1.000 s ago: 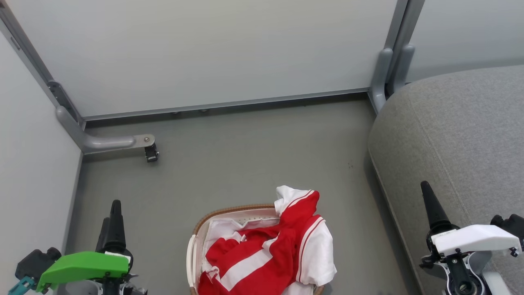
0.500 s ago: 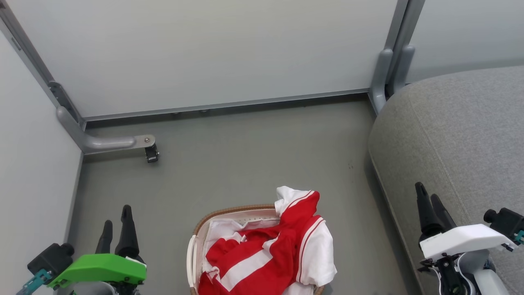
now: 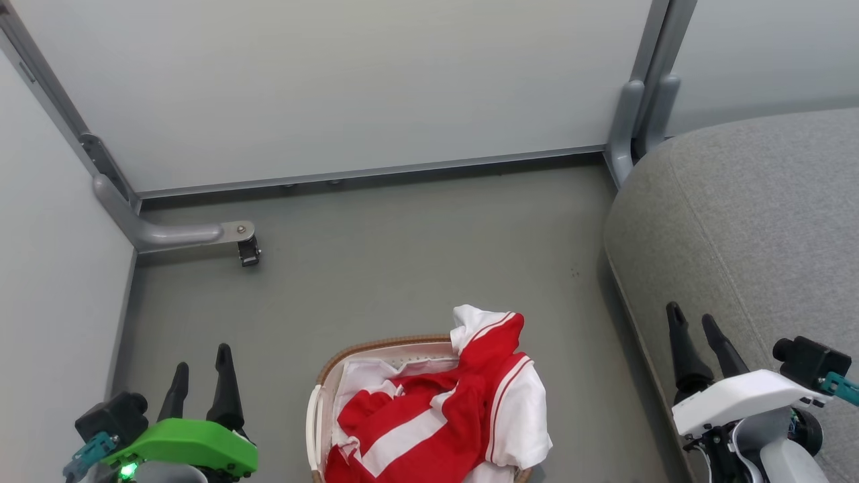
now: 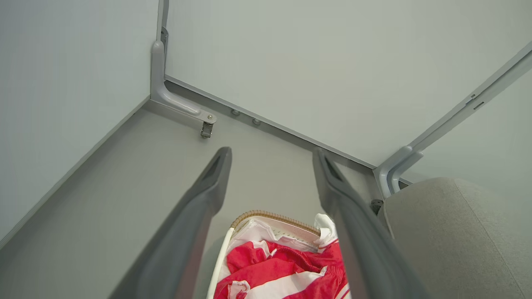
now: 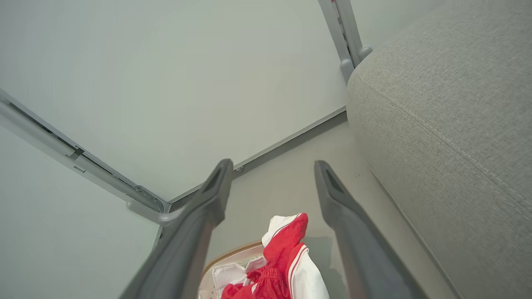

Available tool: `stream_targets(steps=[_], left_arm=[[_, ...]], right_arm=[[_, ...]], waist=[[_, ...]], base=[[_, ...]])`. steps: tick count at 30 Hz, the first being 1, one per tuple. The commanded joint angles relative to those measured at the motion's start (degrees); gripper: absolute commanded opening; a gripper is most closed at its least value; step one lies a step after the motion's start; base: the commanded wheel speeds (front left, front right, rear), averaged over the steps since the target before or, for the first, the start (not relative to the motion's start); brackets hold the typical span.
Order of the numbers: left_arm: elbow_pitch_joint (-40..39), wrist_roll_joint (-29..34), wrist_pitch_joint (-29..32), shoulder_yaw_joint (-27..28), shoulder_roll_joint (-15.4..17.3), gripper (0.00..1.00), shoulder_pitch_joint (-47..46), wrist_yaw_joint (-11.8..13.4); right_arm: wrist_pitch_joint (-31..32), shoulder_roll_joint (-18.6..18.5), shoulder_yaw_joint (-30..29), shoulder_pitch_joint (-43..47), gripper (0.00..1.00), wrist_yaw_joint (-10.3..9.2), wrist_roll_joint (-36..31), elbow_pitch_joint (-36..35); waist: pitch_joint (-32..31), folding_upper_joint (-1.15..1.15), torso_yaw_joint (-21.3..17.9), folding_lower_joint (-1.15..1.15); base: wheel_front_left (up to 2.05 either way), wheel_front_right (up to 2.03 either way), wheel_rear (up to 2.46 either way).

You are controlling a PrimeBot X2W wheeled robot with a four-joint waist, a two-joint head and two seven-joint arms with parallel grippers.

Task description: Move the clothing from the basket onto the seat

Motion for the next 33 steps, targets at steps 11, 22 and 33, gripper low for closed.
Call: stream_targets(steps=[11,22,33], left_arm=[[0.1,7.4,-2.1,-2.7,1.5,1.00,0.9,1.7],[-0.3,13.3,-3.7,-3.7,1.7,1.00,1.9,2.5],[-0.3,19.1,-5.1,-4.6,2.0,1.00,2.7,3.1]], right_arm=[[-2.3,-0.7,1.0,0.0,1.00,0.02,-8.8,0.2],[-3.9,-0.4,1.0,0.4,1.00,0.02,-15.4,0.1],[-5.3,-0.2,1.1,0.9,1.00,0.02,-21.7,0.4]], waist=[[0.2,0.00,-0.1,0.00],[0.3,0.00,-0.2,0.00],[0.5,0.00,0.0,0.00]], base=[[0.00,0.00,0.00],[0.00,0.00,0.00],[0.00,0.00,0.00]])
